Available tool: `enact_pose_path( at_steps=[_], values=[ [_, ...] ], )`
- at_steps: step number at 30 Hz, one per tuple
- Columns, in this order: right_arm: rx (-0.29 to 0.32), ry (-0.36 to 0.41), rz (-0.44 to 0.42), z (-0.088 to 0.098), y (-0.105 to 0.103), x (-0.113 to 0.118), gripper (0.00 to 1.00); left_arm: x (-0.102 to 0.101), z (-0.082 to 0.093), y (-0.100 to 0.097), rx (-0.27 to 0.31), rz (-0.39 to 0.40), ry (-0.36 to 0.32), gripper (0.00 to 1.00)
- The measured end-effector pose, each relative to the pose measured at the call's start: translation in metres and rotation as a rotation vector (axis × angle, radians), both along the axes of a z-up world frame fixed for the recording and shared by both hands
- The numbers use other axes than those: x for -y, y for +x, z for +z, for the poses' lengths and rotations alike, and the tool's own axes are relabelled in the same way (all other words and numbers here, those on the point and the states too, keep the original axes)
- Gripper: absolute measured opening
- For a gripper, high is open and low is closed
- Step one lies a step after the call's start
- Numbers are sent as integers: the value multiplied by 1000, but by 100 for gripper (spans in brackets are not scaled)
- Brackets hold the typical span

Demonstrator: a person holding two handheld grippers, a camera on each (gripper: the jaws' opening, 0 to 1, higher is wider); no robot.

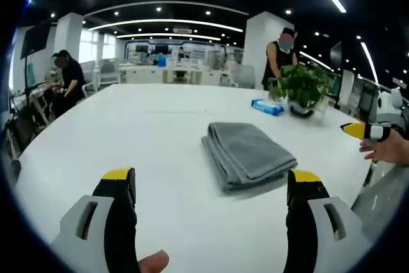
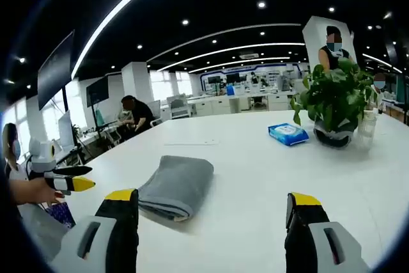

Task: Open the folded towel by lifting each exposed corner and separating the folded layers until the towel lies flat within the target outline without major curled edges

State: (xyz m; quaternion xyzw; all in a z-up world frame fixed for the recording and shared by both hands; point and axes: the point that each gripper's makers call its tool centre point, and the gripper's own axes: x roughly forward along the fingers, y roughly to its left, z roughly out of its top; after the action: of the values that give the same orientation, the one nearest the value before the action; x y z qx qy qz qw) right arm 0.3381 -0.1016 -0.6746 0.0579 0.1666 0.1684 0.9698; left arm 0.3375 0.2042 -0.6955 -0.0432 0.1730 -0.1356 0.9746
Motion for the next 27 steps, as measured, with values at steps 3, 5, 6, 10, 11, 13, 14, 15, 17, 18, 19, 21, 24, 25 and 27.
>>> enact_pose_path(
  at_steps=[3, 5, 6, 10, 11, 13, 14, 15, 17, 18, 19, 21, 24, 25, 27],
  values=[
    [1, -10, 3, 0, 0, 0, 97, -1, 1, 0, 1, 6, -2, 98],
    [3, -12, 5, 0, 0, -1, 97, -2, 1, 0, 3, 8, -2, 98],
    [4, -15, 6, 0, 0, -1, 97, -2, 1, 0, 3, 8, -3, 98],
    [6, -17, 4, 1, -1, 0, 97, -2, 1, 0, 5, 10, -2, 97],
    [6, -17, 3, 1, -1, 0, 97, -3, 1, 0, 6, 11, -3, 97],
    [5, -16, 2, 1, 0, 0, 97, -4, 2, 1, 7, 14, -4, 97],
    [5, -14, 1, 1, 0, 1, 97, -3, 2, 1, 7, 15, -5, 97],
    [5, -13, 0, 1, 0, 1, 97, -3, 2, 0, 8, 15, -9, 97],
    [3, -13, -1, 0, 0, 2, 96, -3, 4, 0, 15, 17, -11, 96],
    [4, -12, -2, 1, 0, 2, 96, -3, 5, 0, 19, 17, -9, 96],
    [5, -12, -3, 1, 0, 2, 96, -3, 6, 0, 21, 17, -9, 96],
    [3, -12, -6, 0, 0, 3, 96, -4, 10, 0, 34, 22, -13, 96],
    [-5, -5, -8, -1, 0, 3, 96, -5, 17, -2, 48, 24, -24, 95],
    [-5, -5, -8, -1, 0, 3, 96, -5, 19, -2, 49, 22, -28, 95],
    [-8, -10, -8, -2, 0, 3, 96, -5, 25, -6, 48, 19, -35, 95]
  ],
)
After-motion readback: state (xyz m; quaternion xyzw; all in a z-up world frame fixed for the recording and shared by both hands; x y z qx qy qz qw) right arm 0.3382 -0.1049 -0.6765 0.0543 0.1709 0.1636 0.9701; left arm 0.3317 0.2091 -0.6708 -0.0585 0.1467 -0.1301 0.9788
